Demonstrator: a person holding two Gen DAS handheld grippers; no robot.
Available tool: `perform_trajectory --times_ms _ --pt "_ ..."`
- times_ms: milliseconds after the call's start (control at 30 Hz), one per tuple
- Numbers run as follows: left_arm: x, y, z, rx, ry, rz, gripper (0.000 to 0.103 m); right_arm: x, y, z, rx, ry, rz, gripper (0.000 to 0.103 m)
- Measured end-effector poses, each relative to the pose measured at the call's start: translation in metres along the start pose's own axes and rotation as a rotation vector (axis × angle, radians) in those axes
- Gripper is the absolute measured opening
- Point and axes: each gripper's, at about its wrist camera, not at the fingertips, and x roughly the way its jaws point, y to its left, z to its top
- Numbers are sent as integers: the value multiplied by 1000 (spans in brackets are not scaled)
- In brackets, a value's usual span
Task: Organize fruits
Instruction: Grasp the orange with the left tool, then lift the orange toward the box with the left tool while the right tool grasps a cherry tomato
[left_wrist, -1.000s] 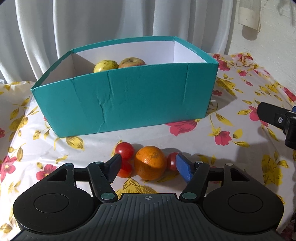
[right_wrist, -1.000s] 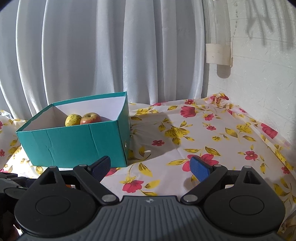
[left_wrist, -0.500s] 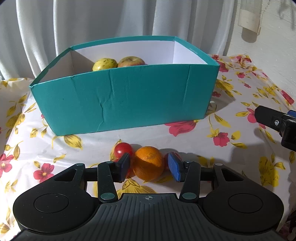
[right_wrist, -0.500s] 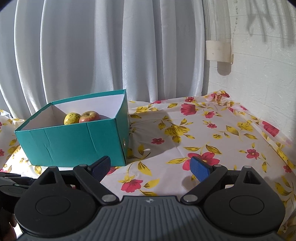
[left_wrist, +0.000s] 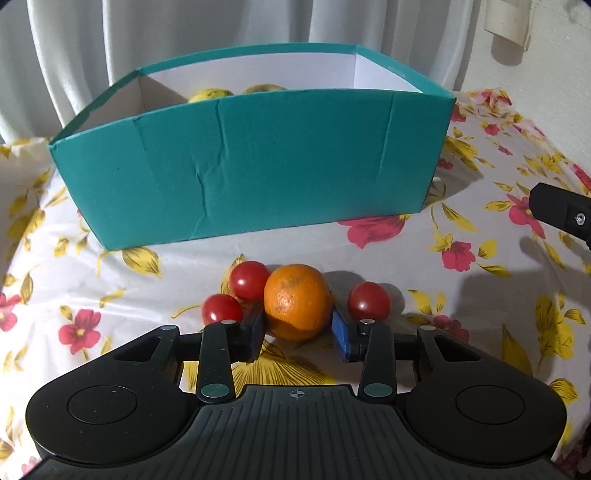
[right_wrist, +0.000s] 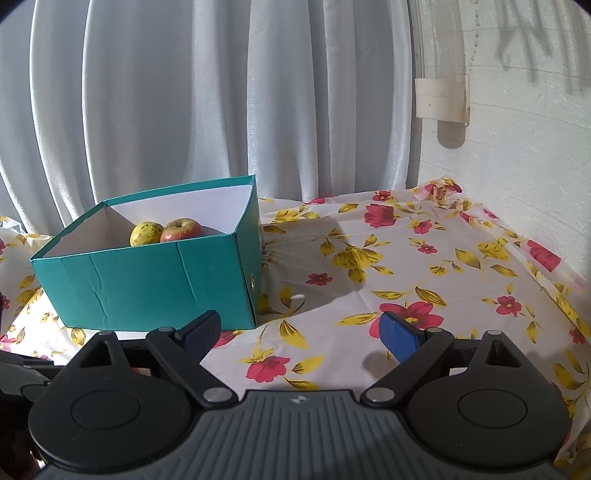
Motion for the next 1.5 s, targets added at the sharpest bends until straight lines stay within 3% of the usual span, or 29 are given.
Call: perform_trajectory --times_ms 233,467,867,1000,1200,1267,1500 --pt "-3 4 0 -5 8 -19 39 3 0 -1 1 8 2 93" --pt "-35 2 7 19 -83 9 39 5 6 -4 -26 23 13 93" --pt "-88 48 16 -117 -159 91 39 14 50 -21 -189 59 42 93" --pt "-97 60 14 -147 -165 106 39 21 68 -31 -222 82 93 91" --pt "-102 77 6 -193 -147 138 39 37 93 -45 -263 125 158 72" --pt "-104 82 3 -203 -142 146 39 42 98 -47 -267 144 167 58" --pt "-104 91 -2 -220 -132 156 39 49 107 -52 -276 174 195 48"
